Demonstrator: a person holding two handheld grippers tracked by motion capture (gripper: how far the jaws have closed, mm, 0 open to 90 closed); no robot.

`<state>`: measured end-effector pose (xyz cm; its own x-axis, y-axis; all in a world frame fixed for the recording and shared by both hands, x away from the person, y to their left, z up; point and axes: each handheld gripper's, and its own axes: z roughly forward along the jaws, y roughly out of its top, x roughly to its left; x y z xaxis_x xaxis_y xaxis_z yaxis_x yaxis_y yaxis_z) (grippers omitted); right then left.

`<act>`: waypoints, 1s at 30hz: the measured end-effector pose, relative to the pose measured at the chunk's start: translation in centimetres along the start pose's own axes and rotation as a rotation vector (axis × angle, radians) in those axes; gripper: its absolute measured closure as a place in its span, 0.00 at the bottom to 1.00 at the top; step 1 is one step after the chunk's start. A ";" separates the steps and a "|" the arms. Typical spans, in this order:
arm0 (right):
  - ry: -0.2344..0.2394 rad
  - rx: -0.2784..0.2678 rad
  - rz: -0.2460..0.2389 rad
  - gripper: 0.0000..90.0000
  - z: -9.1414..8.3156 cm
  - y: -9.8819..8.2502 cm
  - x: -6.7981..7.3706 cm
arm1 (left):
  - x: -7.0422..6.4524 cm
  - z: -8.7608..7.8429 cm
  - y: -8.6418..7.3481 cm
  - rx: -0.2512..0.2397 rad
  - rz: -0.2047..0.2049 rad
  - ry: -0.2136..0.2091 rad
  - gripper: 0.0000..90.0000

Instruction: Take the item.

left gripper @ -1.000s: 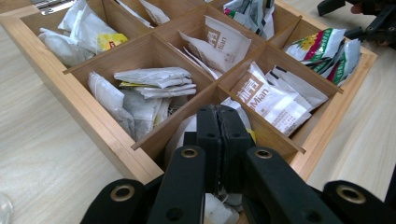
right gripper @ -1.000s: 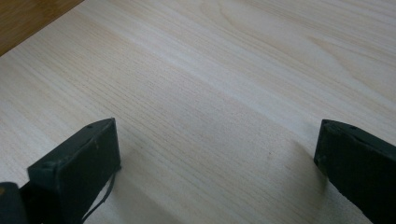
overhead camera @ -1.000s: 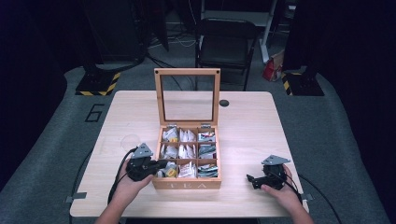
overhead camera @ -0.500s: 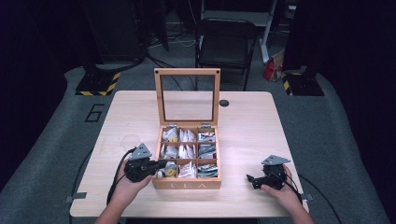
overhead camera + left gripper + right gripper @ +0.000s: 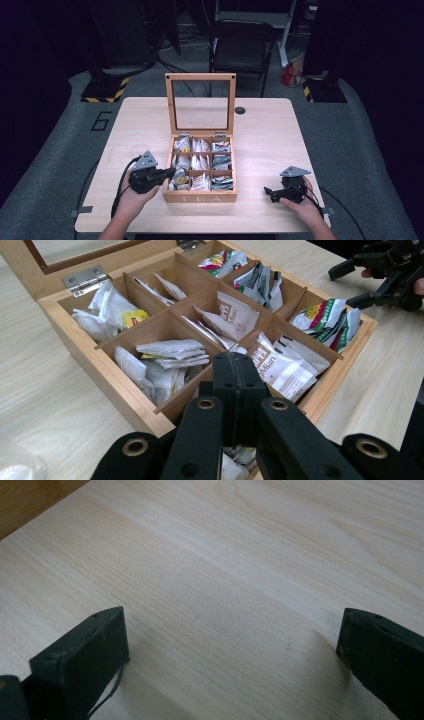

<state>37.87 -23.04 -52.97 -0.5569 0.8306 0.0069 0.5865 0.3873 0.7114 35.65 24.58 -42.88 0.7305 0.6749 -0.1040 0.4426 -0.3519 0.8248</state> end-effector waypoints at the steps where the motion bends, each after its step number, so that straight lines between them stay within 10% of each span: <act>1: 0.001 0.000 -0.002 0.00 0.0 0.0 0.0 | 0.1 -0.1 0.0 -0.002 0.003 0.002 1.00; 30: 0.004 0.000 0.001 0.00 0.0 0.0 0.0 | 0.4 -1.1 0.9 -0.017 0.004 0.018 1.00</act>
<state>37.86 -23.04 -52.96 -0.5587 0.8293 0.0100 0.5869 0.3868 0.7113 35.77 25.22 -41.56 0.7225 0.6854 -0.0905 0.4307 -0.3438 0.8344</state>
